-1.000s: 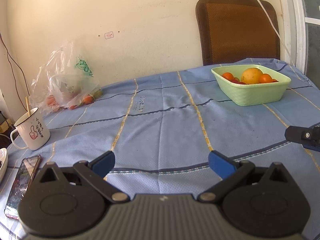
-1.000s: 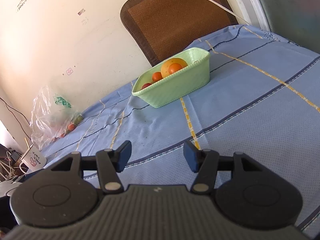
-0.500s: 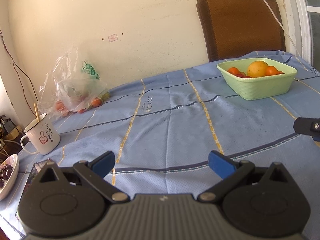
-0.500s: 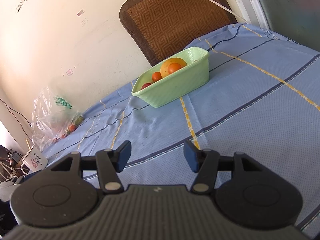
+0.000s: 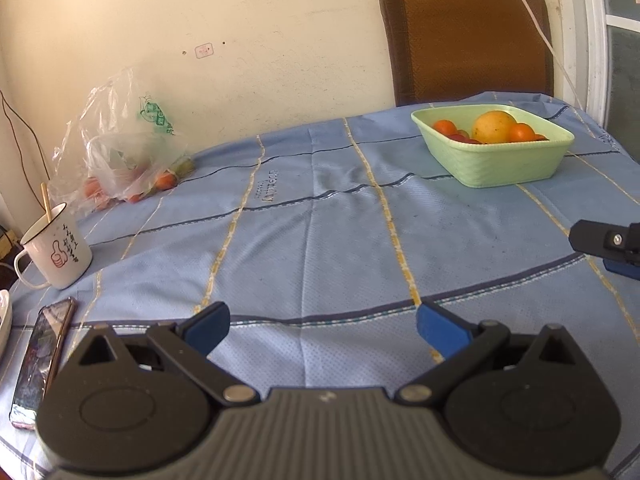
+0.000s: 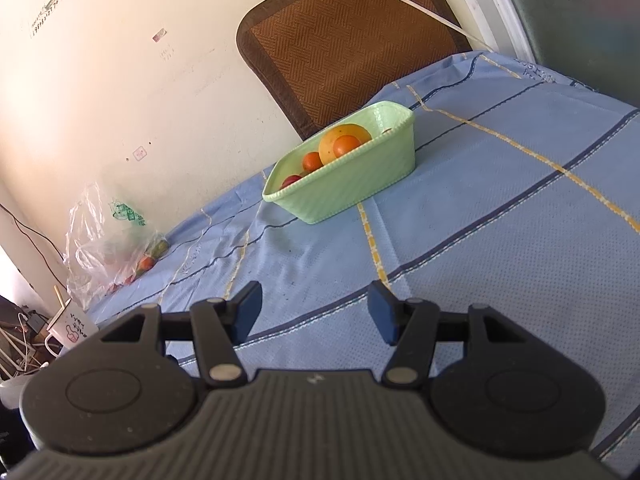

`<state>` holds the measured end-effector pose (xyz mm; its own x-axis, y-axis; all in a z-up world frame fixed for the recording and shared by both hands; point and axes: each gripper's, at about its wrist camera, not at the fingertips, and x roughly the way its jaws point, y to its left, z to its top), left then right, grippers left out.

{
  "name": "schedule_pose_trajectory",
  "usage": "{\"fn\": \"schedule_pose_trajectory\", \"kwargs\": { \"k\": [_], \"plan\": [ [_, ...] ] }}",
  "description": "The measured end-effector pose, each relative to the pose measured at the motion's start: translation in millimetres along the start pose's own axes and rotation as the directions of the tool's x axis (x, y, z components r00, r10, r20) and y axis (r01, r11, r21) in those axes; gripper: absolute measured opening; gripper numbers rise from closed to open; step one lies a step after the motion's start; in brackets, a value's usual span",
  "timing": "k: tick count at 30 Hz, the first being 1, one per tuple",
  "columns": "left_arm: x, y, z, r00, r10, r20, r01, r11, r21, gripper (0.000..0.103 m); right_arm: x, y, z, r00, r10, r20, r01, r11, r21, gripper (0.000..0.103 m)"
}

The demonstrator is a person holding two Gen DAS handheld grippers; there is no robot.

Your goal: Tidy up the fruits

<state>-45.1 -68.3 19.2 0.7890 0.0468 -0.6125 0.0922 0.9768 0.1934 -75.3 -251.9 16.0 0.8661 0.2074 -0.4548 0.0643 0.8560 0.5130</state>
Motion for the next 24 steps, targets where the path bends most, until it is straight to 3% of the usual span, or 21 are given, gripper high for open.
{"fn": "schedule_pose_trajectory", "kwargs": {
  "k": [24],
  "plan": [
    [-4.8, -3.3, -2.3, 0.999, -0.032, -0.003, 0.032, 0.999, -0.005, 0.103, 0.9, -2.8, -0.9, 1.0, -0.004, 0.001, 0.004, 1.0, 0.012, 0.062]
  ]
}}
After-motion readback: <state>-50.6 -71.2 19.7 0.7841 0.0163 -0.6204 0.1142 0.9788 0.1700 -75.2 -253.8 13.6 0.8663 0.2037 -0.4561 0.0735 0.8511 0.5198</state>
